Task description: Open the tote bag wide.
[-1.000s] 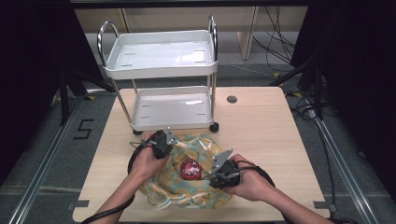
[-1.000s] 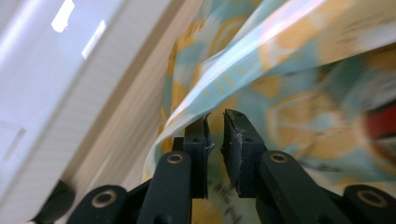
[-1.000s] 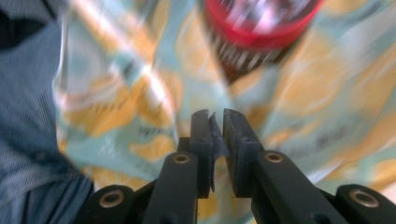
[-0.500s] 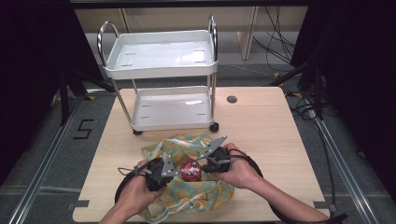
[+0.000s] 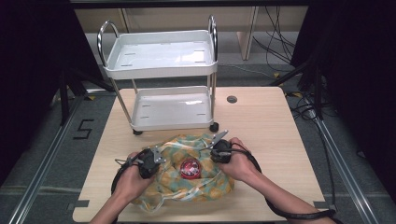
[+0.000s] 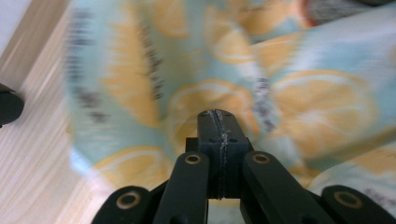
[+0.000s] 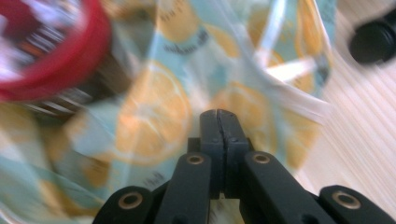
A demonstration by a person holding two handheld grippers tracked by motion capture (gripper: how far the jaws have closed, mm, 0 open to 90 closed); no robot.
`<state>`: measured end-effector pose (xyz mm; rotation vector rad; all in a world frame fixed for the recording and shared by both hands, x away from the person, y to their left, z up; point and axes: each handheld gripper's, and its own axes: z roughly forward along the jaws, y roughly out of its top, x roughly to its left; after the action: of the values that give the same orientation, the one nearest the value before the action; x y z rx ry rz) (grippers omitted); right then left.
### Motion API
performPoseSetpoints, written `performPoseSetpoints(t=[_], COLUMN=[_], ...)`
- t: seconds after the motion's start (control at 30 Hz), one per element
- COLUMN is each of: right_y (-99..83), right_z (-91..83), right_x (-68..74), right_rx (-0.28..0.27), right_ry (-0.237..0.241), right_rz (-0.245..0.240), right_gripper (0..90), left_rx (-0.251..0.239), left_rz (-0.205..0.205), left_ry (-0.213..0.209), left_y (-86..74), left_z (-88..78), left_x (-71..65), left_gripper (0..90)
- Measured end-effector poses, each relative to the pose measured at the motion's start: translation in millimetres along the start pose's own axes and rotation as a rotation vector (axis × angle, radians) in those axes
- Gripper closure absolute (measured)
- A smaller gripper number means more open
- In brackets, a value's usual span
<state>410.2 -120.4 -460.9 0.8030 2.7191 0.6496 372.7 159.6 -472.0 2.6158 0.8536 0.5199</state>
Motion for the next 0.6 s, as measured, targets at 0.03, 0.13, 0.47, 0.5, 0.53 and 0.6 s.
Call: performPoseSetpoints(t=[0.03,0.13,0.47,0.5,0.53,0.6], right_y=[-2.4,-8.7,-24.2,-25.2,-26.4,-26.2], right_z=[1.6,4.1,8.4,8.2,8.7,7.9], right_x=[-2.0,-10.4,-27.6,-28.5,-30.2,-28.3], right_rx=[0.006,0.028,0.048,0.053,0.053,0.064], right_ry=[-0.009,-0.025,-0.105,-0.113,-0.125,-0.09], right_rz=[0.02,0.034,0.048,0.048,0.042,0.091], right_gripper=[90.0,90.0,90.0,90.0,90.0,90.0], left_rx=[0.003,0.003,0.045,0.034,0.027,0.027], left_rz=[-0.009,-0.009,0.003,0.0,0.001,0.013], left_ry=[0.007,0.054,0.132,0.13,0.135,0.139], left_y=[0.9,5.6,16.3,17.0,17.4,19.0], left_z=[3.4,10.1,34.4,34.8,34.9,33.9], left_x=[3.5,10.7,21.8,22.1,22.1,22.0], left_gripper=[89.3,89.3,89.4,89.3,89.3,89.2])
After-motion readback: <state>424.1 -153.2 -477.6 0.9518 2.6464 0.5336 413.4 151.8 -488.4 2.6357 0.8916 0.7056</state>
